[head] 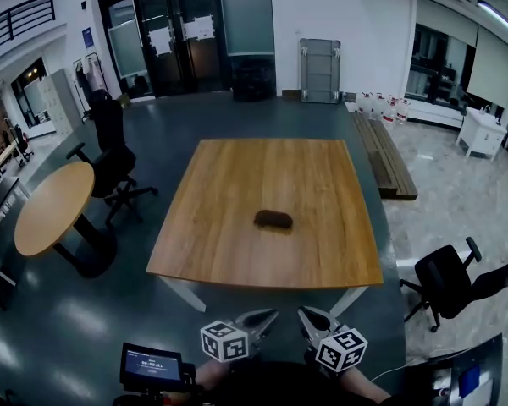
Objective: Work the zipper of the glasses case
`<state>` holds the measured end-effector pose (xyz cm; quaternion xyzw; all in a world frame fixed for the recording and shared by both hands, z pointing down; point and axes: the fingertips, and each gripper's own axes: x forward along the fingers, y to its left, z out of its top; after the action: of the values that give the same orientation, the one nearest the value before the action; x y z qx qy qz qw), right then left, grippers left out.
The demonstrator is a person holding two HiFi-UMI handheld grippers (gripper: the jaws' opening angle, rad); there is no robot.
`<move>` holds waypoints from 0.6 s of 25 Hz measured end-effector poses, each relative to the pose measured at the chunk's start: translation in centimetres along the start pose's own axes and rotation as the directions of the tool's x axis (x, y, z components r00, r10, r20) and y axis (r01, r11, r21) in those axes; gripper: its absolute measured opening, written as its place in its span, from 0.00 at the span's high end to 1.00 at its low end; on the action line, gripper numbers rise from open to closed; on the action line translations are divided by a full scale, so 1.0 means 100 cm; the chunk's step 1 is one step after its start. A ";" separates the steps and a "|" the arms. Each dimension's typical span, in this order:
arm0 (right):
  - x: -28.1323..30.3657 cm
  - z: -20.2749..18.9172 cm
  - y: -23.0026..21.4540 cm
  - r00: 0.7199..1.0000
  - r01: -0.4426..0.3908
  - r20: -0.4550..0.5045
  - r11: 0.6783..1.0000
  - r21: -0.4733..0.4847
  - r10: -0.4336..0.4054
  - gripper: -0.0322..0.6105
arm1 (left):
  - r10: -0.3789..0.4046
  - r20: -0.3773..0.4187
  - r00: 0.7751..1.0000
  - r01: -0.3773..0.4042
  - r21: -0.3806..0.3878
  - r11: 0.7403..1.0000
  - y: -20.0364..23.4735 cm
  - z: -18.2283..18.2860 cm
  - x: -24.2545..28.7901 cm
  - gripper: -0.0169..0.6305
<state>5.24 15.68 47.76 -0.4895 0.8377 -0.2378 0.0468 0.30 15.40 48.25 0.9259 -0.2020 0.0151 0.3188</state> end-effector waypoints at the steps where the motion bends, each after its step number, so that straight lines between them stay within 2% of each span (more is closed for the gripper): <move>1: -0.001 -0.001 0.000 1.000 -0.003 0.000 1.000 -0.002 0.003 0.94 | 0.004 0.003 1.000 -0.004 -0.006 1.000 0.000 -0.002 -0.001 0.97; 8: -0.004 -0.003 0.006 1.000 -0.024 0.004 1.000 -0.010 0.024 0.94 | 0.028 0.020 0.999 -0.027 -0.058 0.998 0.005 -0.008 -0.008 0.98; 15: -0.003 -0.008 0.008 0.999 -0.036 -0.004 0.999 -0.007 0.035 0.94 | 0.032 0.008 0.999 -0.031 -0.067 0.997 0.003 -0.015 -0.009 0.97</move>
<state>4.56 16.52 48.05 -0.4742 0.8471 -0.2351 0.0476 -0.47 16.36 49.48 0.9114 -0.2186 0.0090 0.3485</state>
